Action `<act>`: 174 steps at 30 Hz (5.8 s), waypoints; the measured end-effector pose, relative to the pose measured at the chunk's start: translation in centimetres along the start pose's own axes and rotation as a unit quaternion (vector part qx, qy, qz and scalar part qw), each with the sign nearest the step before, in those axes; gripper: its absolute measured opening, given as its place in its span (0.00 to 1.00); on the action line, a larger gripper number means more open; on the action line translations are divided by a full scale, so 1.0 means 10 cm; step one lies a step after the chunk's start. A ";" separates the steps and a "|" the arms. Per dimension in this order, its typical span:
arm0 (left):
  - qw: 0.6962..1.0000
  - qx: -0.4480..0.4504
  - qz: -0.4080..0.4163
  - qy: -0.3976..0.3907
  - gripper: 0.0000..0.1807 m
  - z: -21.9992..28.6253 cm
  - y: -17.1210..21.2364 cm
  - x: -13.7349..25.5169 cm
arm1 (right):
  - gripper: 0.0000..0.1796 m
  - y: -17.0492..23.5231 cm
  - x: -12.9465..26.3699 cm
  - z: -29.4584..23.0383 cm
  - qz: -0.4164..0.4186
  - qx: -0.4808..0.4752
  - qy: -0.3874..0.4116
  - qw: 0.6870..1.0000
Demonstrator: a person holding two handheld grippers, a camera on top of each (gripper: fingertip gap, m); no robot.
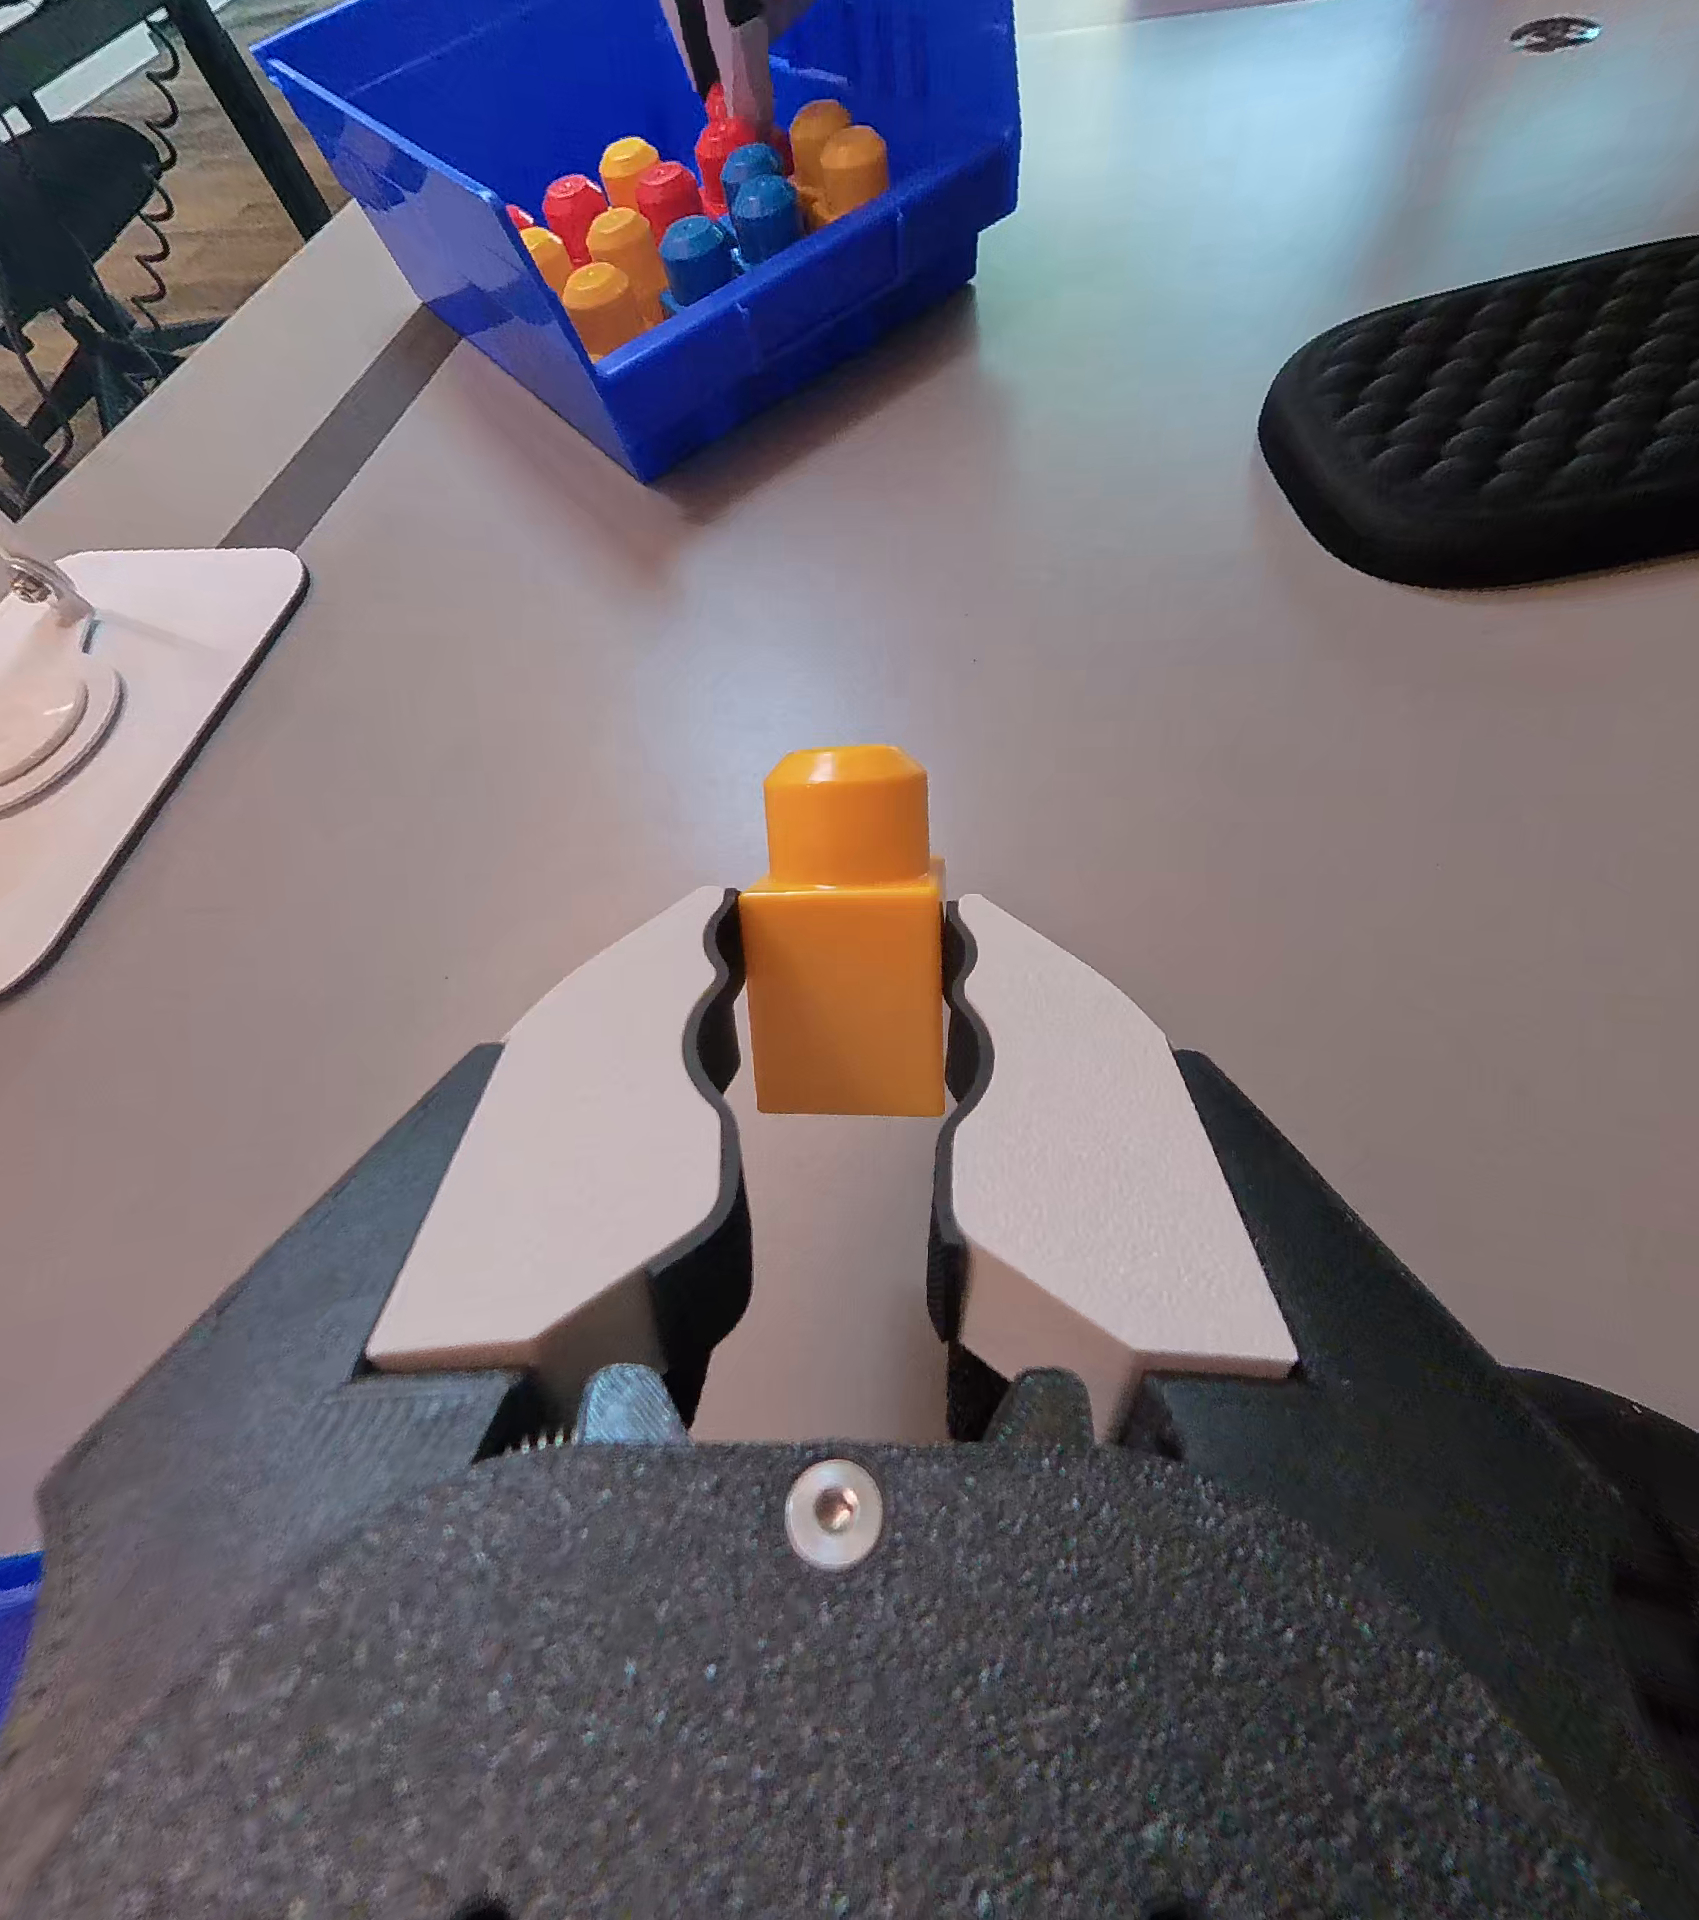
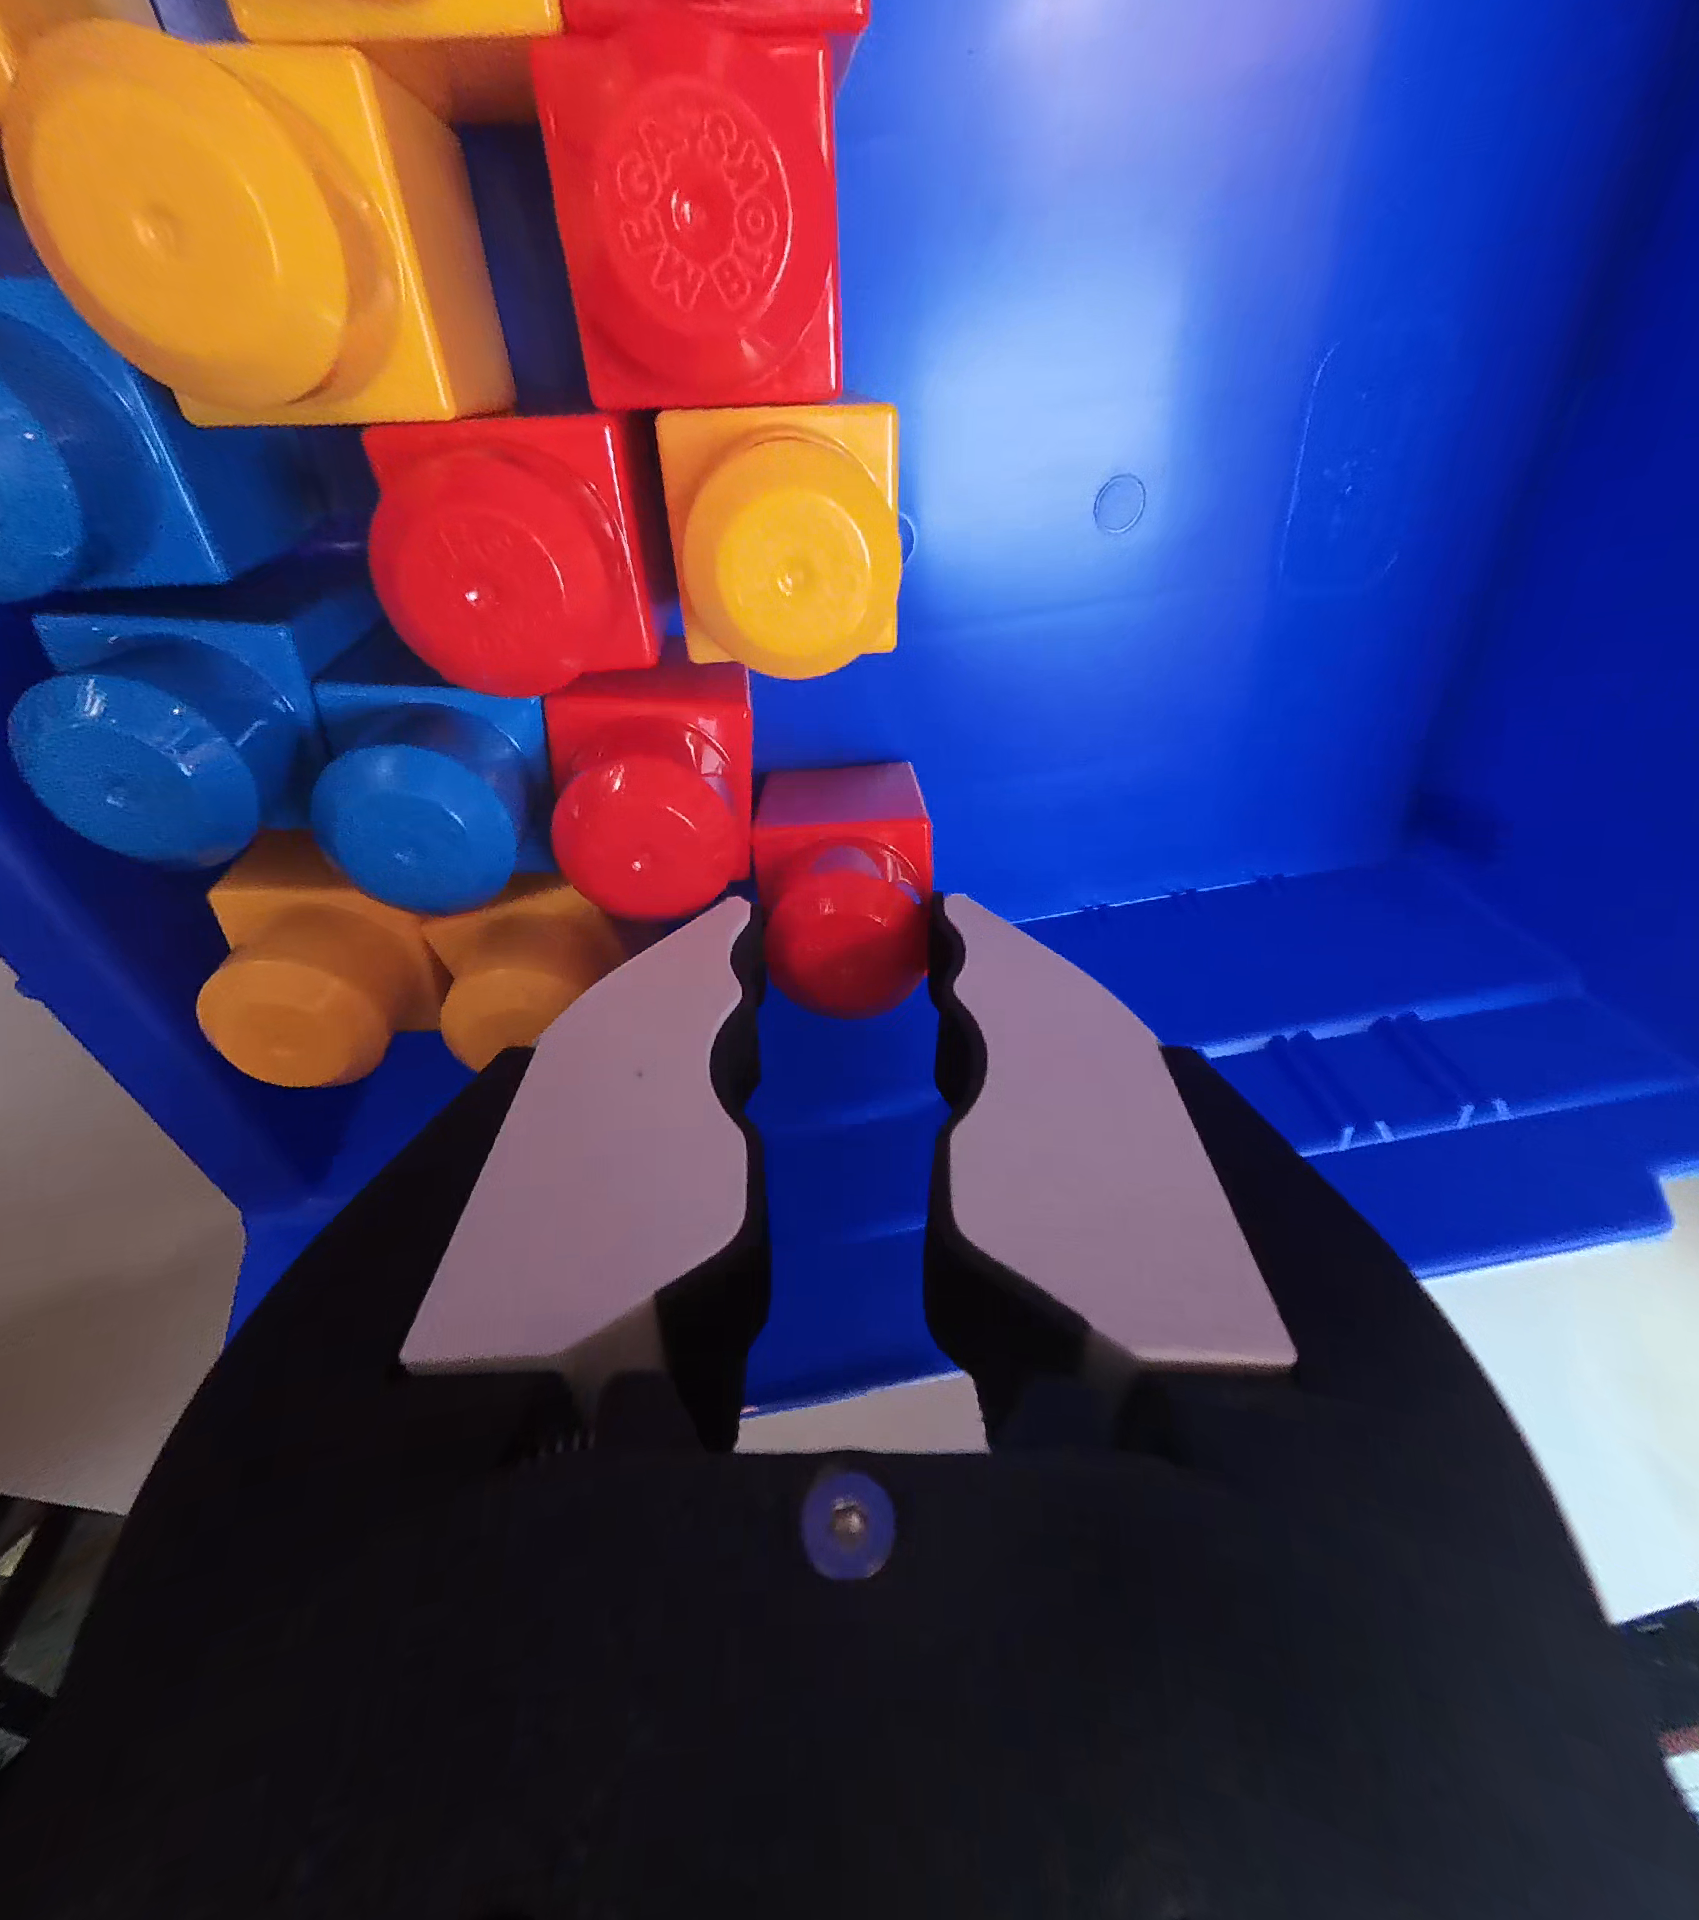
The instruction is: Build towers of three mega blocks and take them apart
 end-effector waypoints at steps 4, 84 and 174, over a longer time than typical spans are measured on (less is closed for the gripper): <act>1.000 -0.001 0.002 0.001 0.20 0.01 -0.01 -0.01 | 0.20 0.04 0.02 -0.03 0.005 0.004 -0.011 1.000; 0.938 0.097 0.177 -0.281 0.00 -0.96 -0.23 0.80 | 0.28 -1.10 1.48 -0.86 0.574 -0.088 0.055 0.812; 1.000 0.013 -0.017 -0.001 0.20 -0.15 0.14 0.16 | 0.18 -0.30 2.20 -2.35 0.713 0.068 -0.010 0.698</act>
Point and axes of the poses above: each gripper's, where its closed fingertips meet, x back along the fingers, y out of its underside, z = x × y across the jaws, the point moved 1 cm from there along x, back along the fingers, and after that the axes turned 4 degrees about y, right-handed, at the moved point
